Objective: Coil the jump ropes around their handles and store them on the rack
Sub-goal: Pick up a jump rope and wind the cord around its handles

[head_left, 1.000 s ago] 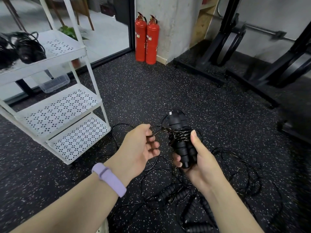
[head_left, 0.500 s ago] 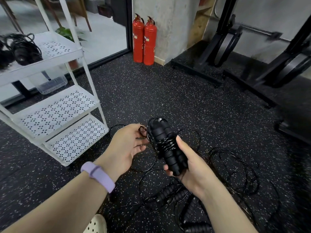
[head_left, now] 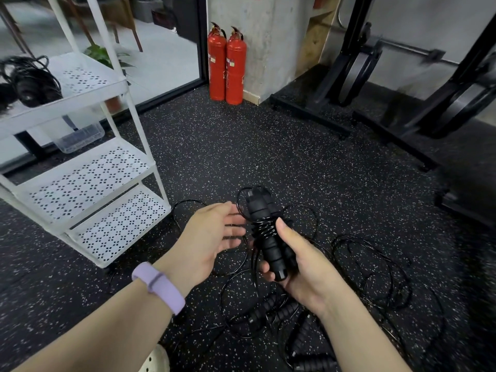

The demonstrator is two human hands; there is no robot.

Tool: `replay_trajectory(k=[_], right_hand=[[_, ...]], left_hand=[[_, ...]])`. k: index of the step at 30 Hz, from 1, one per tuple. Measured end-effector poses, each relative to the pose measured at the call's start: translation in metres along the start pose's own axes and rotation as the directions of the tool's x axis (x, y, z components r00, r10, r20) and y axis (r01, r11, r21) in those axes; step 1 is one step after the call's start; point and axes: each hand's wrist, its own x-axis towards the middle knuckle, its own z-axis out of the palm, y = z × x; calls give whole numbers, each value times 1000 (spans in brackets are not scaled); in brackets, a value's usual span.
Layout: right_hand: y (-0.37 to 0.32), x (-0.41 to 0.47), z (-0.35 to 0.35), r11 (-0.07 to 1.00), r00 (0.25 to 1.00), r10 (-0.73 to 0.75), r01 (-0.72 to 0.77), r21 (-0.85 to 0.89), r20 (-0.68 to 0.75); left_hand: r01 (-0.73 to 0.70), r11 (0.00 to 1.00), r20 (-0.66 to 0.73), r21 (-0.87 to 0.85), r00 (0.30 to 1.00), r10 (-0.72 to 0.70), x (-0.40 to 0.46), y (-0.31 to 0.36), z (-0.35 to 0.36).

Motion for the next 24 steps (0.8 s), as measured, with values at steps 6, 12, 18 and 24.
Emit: replay_trajectory(k=[6, 12, 18, 24], right_hand=[[0, 1, 1, 996, 996, -70, 73, 53, -60], [-1, 2, -3, 988, 982, -111, 125, 90, -153], [2, 1, -4, 966, 915, -252, 216, -144, -316], [-1, 3, -11, 858, 821, -428, 238, -456, -377]], left_hand=[[151, 940, 305, 307, 920, -247, -7, 1, -5], [41, 910, 462, 412, 851, -248, -16, -6, -2], [-52, 895, 378, 443, 916, -134, -16, 1, -6], [-222, 901, 368, 372, 927, 76, -15, 6, -12]])
